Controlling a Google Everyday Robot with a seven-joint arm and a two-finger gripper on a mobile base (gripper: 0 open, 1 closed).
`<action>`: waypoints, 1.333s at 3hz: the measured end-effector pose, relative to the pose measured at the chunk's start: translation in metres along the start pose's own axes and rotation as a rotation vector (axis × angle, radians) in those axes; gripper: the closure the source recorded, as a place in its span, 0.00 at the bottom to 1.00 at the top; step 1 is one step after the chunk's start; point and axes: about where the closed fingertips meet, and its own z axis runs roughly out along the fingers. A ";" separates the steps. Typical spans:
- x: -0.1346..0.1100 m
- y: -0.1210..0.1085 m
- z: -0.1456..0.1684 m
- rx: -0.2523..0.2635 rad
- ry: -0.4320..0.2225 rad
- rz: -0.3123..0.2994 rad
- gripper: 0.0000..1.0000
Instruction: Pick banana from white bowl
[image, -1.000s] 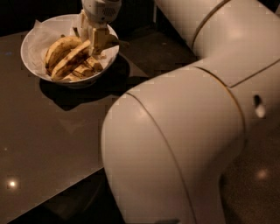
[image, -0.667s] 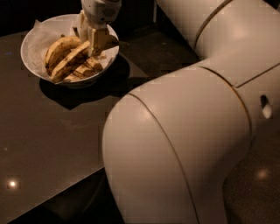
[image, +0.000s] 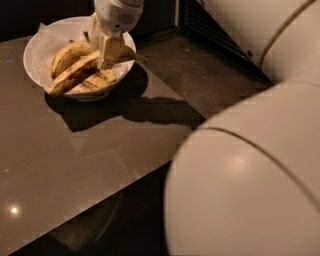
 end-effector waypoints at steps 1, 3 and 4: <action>-0.014 0.034 0.003 0.017 -0.037 0.055 1.00; -0.034 0.061 -0.016 0.055 -0.062 0.103 1.00; -0.040 0.092 -0.022 0.078 -0.088 0.155 1.00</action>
Offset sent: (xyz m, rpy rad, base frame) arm -0.0272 0.0022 -0.0026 0.0504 0.0143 -0.0321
